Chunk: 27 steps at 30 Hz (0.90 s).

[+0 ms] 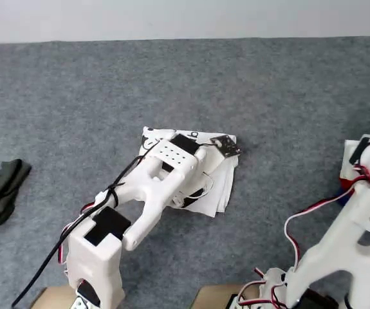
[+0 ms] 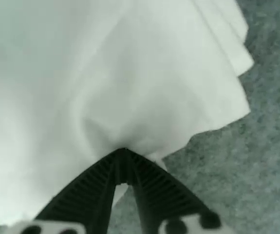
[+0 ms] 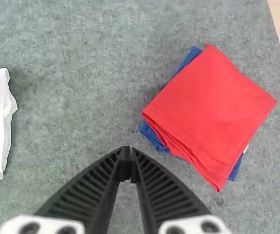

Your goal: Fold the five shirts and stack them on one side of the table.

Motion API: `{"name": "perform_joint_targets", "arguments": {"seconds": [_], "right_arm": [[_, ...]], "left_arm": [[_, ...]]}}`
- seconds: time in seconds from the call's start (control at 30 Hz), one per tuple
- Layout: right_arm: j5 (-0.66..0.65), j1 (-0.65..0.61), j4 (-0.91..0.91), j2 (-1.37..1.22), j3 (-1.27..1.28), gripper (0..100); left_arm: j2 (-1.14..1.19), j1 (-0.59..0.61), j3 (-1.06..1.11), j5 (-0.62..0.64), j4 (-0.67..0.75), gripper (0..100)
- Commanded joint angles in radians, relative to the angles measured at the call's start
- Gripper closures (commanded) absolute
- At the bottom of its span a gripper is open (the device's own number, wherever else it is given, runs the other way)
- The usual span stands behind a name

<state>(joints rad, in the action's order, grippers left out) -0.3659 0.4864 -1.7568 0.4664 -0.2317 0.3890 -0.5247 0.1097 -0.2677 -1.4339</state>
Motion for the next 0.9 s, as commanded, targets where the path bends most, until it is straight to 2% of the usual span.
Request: {"name": "perform_joint_targets", "arguments": {"seconds": [0.0, 0.2, 0.33, 0.43, 0.67, 0.77, 0.87], "right_arm": [[-0.008, -0.013, -0.038, 0.035, -0.005, 99.0], [-0.005, -0.013, -0.038, 0.035, -0.005, 99.0], [-0.005, -0.013, -0.038, 0.035, -0.005, 99.0], [-0.005, -0.013, -0.038, 0.035, -0.005, 99.0], [-0.003, -0.013, -0.038, 0.035, -0.003, 99.0], [-0.003, -0.013, -0.039, 0.035, 0.006, 99.0], [-0.003, -0.019, -0.039, 0.035, 0.077, 99.0]], "left_arm": [[-0.098, -0.002, -0.077, 0.038, -0.064, 99], [-0.282, -0.003, -0.133, 0.061, -0.121, 99], [-0.316, -0.003, -0.127, 0.061, -0.126, 99], [-0.315, -0.014, -0.111, 0.071, -0.069, 99], [-0.244, -0.121, -0.015, 0.091, 0.081, 99], [-0.236, -0.104, -0.041, 0.115, 0.029, 99], [-0.308, -0.018, -0.097, 0.135, -0.049, 99]]}}
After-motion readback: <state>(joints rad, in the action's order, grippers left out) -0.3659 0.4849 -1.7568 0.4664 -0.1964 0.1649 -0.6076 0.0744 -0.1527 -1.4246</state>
